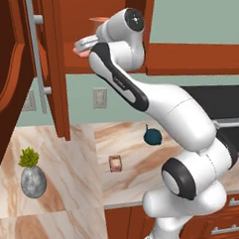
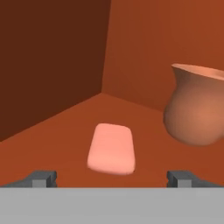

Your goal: Pick the bar soap and bar soap from the cabinet and place them on the counter.

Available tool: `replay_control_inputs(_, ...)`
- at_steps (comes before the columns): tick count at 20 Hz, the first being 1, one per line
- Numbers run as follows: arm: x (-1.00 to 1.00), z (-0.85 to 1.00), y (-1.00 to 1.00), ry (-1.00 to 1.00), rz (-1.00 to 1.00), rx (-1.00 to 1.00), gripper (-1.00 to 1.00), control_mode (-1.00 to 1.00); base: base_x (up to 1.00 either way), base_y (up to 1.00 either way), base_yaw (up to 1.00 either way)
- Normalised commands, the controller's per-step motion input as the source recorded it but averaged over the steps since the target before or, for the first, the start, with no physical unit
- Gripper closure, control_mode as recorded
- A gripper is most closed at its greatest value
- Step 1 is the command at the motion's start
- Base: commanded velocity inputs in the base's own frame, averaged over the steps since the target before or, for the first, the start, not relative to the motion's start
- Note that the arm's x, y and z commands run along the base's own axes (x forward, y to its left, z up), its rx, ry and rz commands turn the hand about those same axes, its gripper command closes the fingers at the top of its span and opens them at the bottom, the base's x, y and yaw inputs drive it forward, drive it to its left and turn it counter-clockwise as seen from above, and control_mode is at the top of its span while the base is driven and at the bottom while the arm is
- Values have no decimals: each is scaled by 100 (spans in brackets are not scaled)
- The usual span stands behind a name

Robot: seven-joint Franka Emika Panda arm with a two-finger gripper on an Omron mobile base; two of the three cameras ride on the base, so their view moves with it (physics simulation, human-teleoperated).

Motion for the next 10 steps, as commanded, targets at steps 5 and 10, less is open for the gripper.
replay_control_inputs(5, 16, -2, 6, 4, -2, 0, -100, -100, 0, 0, 0)
replay_control_inputs(10, 19, -9, 1, 5, -2, 0, -100, -100, 0, 0, 0)
